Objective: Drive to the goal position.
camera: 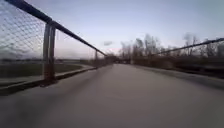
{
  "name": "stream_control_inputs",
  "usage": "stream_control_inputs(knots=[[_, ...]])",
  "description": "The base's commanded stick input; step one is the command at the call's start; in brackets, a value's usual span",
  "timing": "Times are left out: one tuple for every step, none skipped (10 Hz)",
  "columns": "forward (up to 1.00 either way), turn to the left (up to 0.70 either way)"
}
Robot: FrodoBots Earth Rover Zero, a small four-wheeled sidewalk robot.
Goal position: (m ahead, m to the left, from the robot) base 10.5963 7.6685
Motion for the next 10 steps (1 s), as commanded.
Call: stream_control_inputs(knots=[[1.0,0.02],[1.0,0.02],[1.0,0.02],[1.0,0.01],[1.0,0.0],[1.0,-0.01],[1.0,-0.37],[1.0,-0.38],[1.0,-0.12],[1.0,0.0]])
